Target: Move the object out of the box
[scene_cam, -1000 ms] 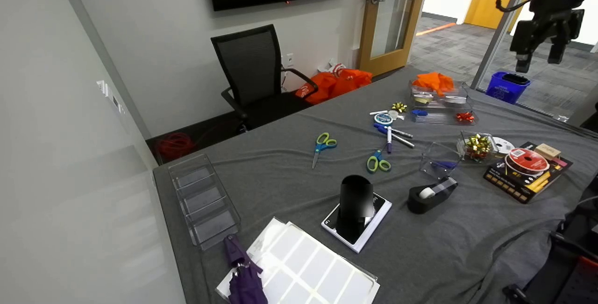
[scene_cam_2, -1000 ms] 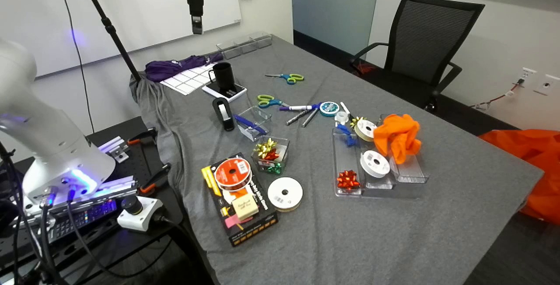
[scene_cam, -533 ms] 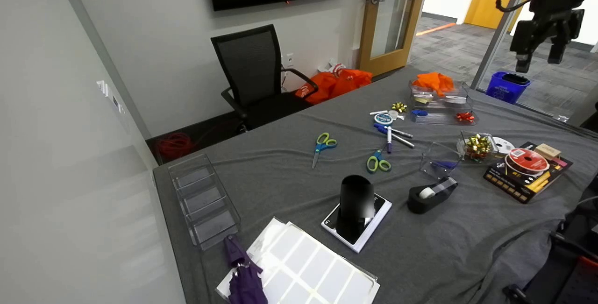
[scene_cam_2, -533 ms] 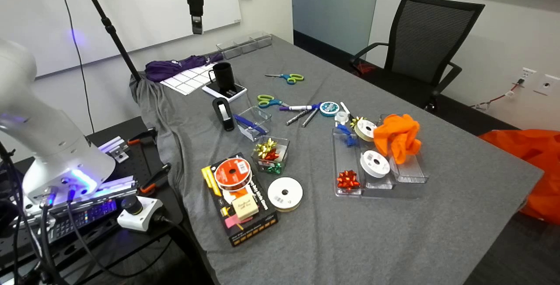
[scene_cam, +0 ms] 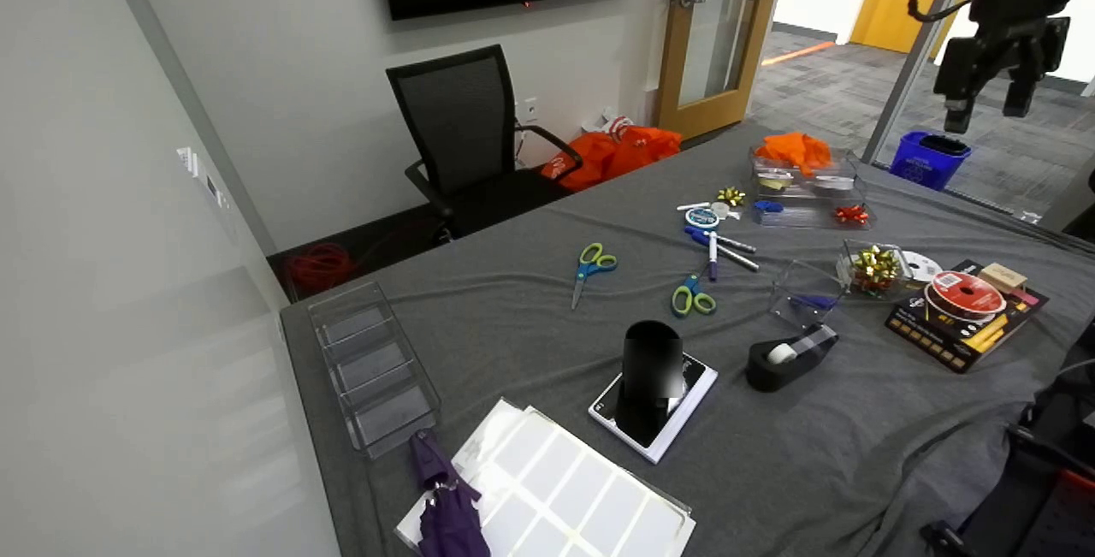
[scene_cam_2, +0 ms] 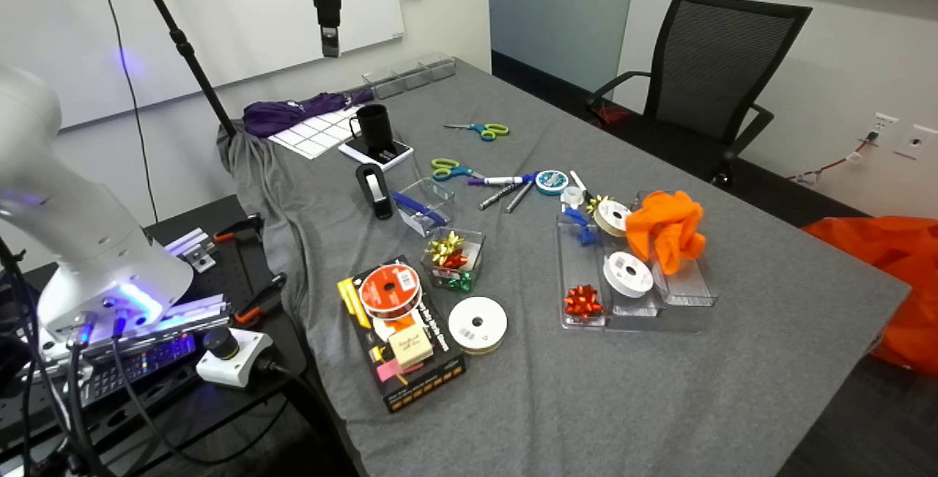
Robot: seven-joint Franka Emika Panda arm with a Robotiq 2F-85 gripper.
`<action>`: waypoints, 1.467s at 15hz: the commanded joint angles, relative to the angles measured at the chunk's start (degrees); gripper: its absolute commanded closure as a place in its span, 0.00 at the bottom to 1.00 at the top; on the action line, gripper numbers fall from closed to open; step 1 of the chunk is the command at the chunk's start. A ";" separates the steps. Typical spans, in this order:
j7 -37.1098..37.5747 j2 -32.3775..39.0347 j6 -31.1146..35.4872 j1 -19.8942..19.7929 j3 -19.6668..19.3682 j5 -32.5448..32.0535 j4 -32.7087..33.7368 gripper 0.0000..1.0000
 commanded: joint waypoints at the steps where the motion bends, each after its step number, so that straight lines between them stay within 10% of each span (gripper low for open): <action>1: -5.49 -0.39 -0.34 0.09 -1.43 0.39 -0.47 0.00; 11: -39.04 2.94 9.46 -4.35 -14.39 1.56 -4.34 0.00; 22: -44.66 11.11 23.13 -9.10 -15.85 -2.83 -4.90 0.00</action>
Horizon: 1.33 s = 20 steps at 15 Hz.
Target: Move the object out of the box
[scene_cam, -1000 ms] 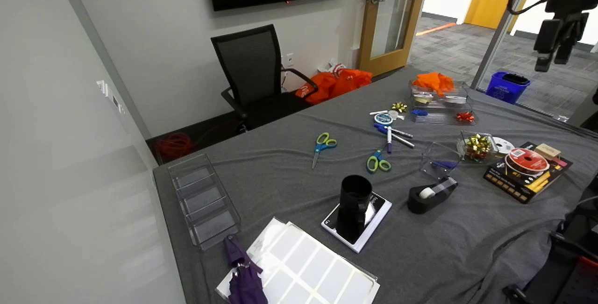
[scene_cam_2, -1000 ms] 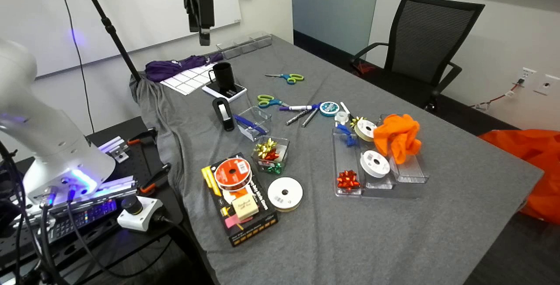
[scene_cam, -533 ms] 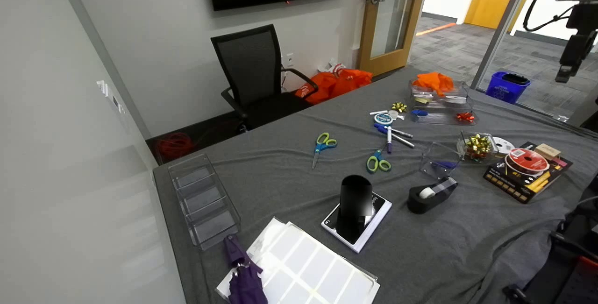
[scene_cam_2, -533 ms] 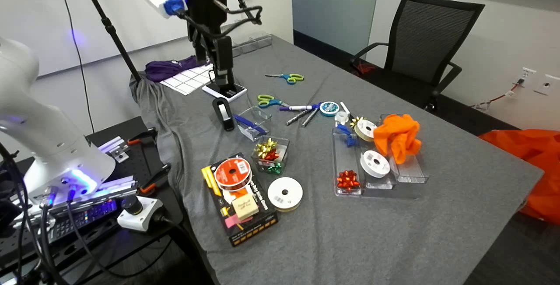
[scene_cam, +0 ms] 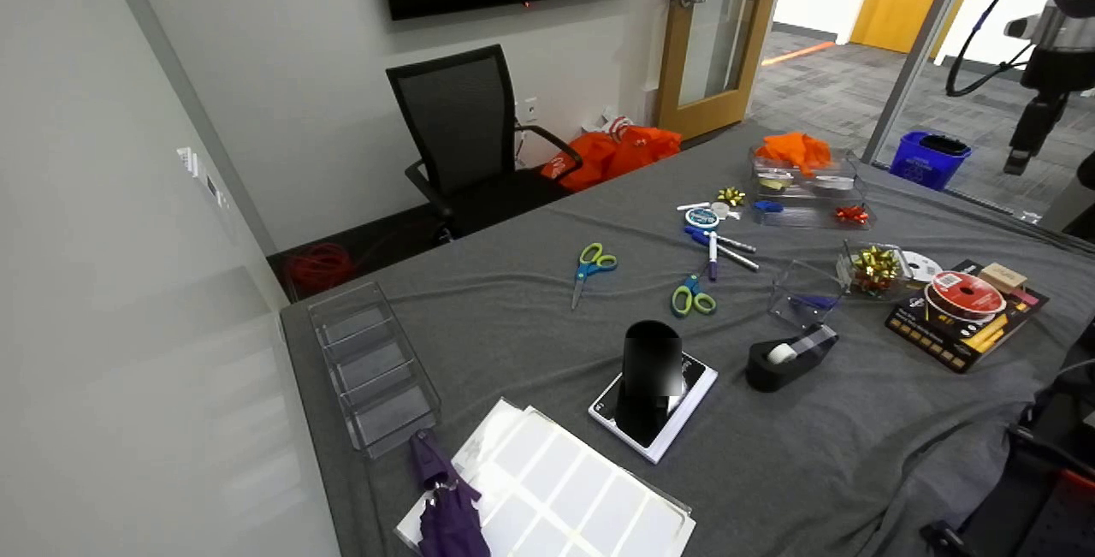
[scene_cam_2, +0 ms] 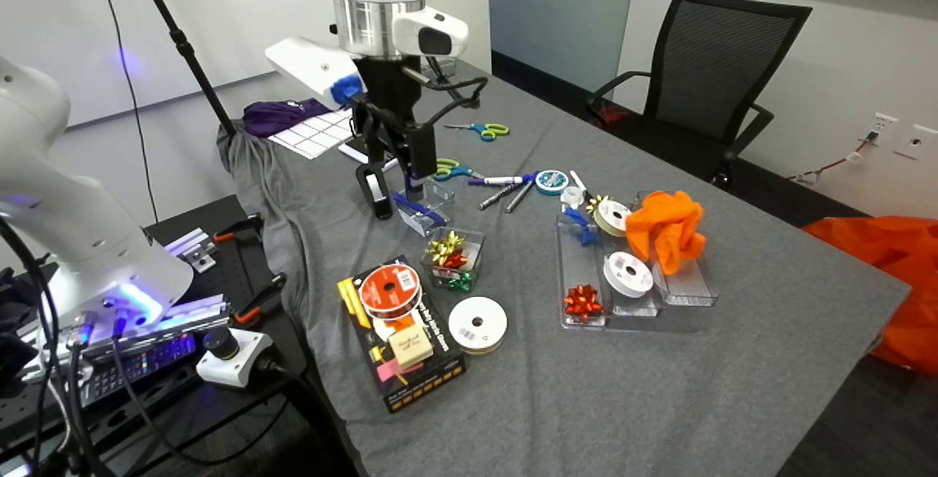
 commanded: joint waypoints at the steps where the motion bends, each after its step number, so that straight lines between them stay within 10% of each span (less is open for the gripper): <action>1: -0.03 0.10 -0.12 -1.31 1.34 0.03 0.25 0.00; 13: -15.64 4.98 19.04 -7.67 -1.64 11.93 -8.50 0.00; 20: -11.62 10.16 22.65 -8.77 0.32 18.04 -11.58 0.00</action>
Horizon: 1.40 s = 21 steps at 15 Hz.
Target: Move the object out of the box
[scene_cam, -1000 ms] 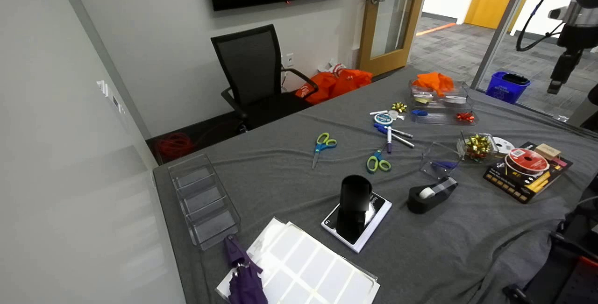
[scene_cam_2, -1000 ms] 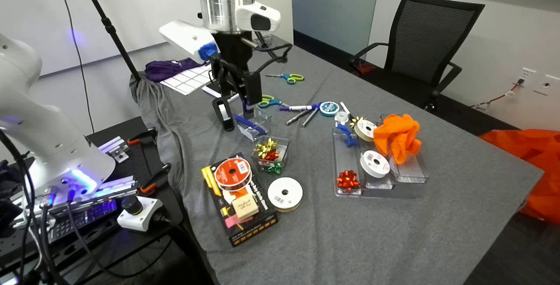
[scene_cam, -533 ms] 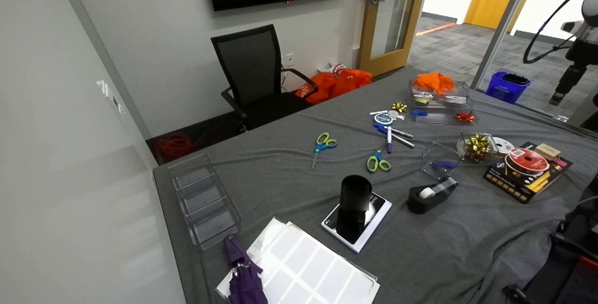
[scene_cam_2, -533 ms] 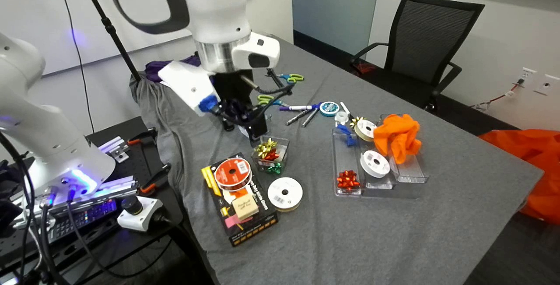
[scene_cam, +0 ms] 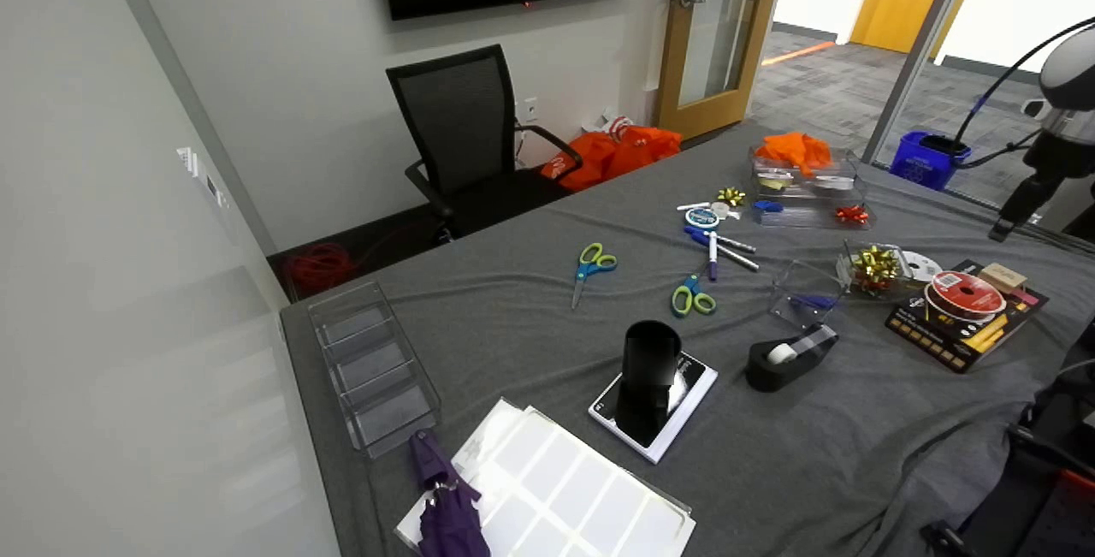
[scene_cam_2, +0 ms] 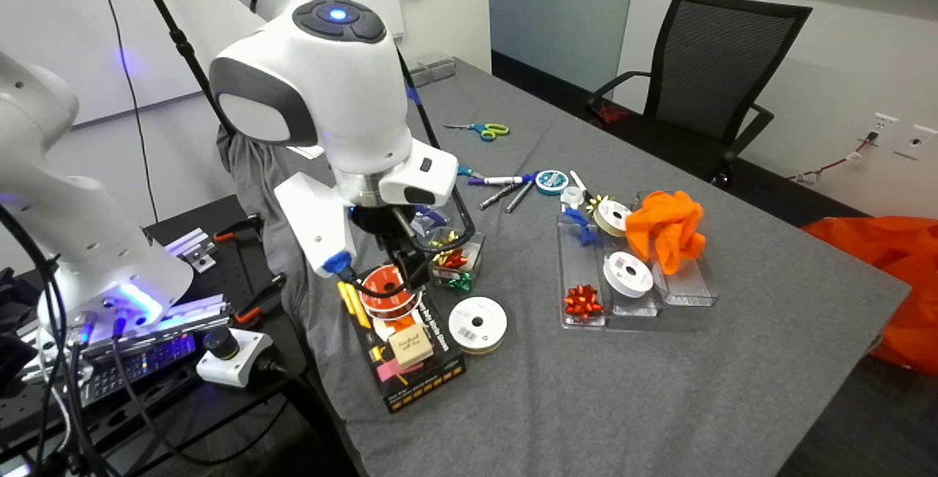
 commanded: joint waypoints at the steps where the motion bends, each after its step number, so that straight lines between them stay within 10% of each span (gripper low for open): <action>1: 0.58 2.57 2.80 -1.87 1.72 2.08 -0.78 0.00; 21: -11.21 15.91 20.85 -17.09 12.65 11.46 2.73 0.00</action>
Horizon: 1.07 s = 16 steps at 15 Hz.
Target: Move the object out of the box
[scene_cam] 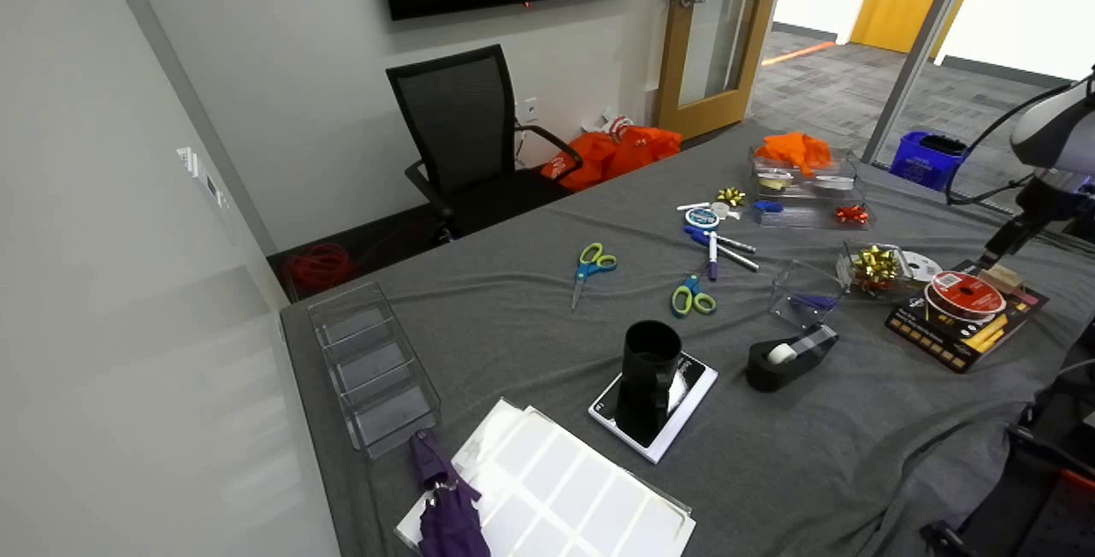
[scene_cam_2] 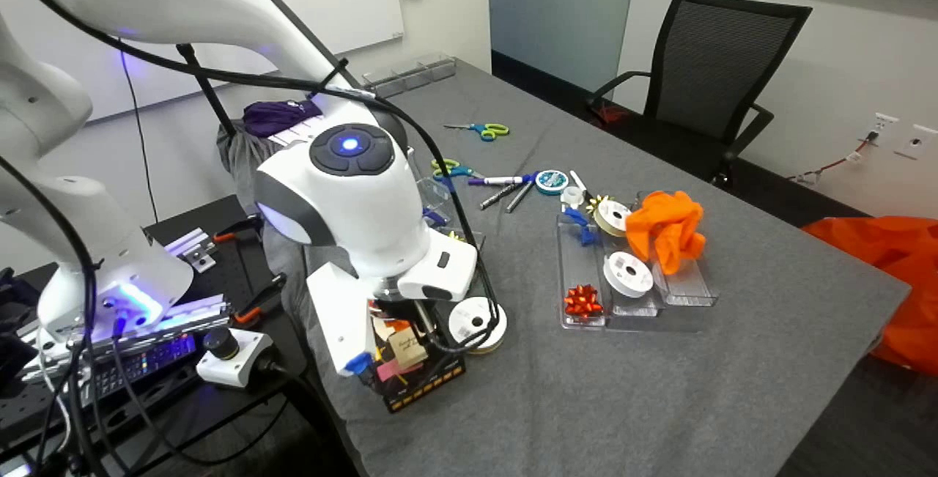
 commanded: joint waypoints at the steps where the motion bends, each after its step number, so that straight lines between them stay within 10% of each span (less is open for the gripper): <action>1: -3.87 1.06 6.28 -4.38 4.62 3.08 -2.51 0.00; 16: -6.01 3.41 -0.51 -13.06 9.89 3.01 3.83 0.00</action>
